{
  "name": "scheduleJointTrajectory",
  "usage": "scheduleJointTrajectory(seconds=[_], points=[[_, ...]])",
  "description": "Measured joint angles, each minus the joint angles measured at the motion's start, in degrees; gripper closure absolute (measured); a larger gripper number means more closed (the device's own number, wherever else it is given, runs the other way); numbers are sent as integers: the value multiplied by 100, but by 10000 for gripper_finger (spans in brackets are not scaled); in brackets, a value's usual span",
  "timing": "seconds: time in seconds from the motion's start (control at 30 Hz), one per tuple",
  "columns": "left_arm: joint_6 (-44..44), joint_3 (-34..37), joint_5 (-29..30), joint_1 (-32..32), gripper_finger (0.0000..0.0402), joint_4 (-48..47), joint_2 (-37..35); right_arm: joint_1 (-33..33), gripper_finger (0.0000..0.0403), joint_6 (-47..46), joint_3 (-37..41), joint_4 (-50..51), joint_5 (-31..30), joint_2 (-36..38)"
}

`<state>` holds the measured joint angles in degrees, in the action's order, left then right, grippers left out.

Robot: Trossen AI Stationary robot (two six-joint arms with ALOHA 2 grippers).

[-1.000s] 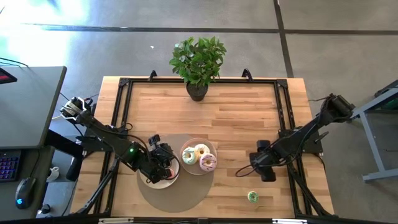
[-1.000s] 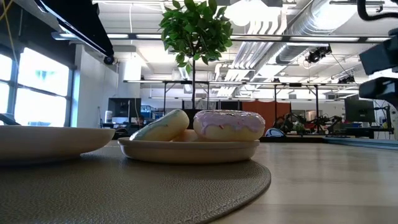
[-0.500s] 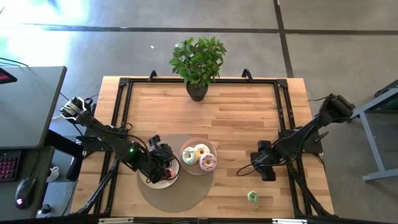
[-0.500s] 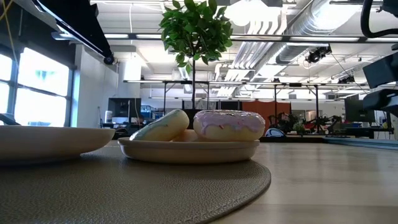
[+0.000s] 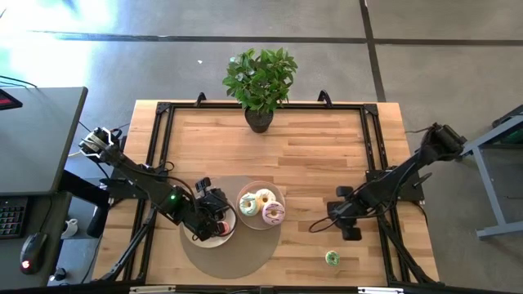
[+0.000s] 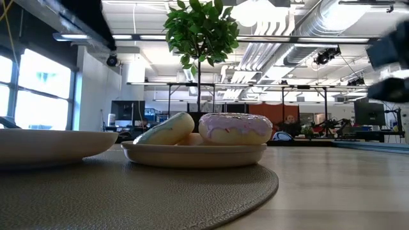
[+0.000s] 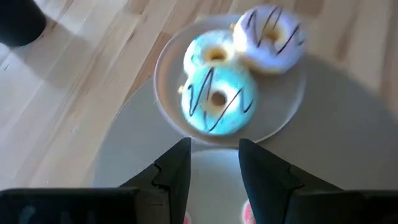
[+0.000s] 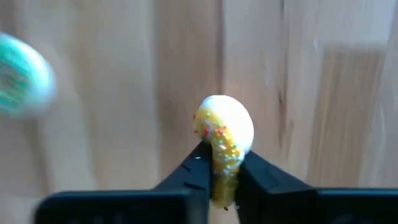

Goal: Pick & Place donuts
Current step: Put the small yellow donut on the left white plate

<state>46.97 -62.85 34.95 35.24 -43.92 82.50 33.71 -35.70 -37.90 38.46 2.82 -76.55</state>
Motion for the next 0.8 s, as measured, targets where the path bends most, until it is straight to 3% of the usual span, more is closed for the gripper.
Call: scheduleJointTrajectory(seconds=[0.07, 0.17, 0.3, 0.37, 0.47, 0.57, 0.8], points=[[25, -293, -8, 2, 271, -53, 0, 2, 388, 67, -286, -144, -347, 0], [27, -964, -56, 46, 271, -643, 0, -14, 377, 412, -637, -832, -1220, 0], [25, -2135, 61, 138, 271, -1910, -3, -338, 361, 921, -677, -3252, -2666, -16], [24, -2661, 286, 159, 271, -2486, -4, -638, 369, 1454, -605, -4600, -2899, -134], [-18, -3361, 665, 153, 271, -3152, -6, -1263, 387, 1996, -661, -6031, -2103, -719], [-21, -3879, 971, 153, 271, -3663, -4, -1824, 390, 1823, -1223, -6356, -924, -1773], [-21, -4330, 1460, 153, 271, -4157, -4, -2428, 360, 1924, -4146, -4177, 796, -4041]])
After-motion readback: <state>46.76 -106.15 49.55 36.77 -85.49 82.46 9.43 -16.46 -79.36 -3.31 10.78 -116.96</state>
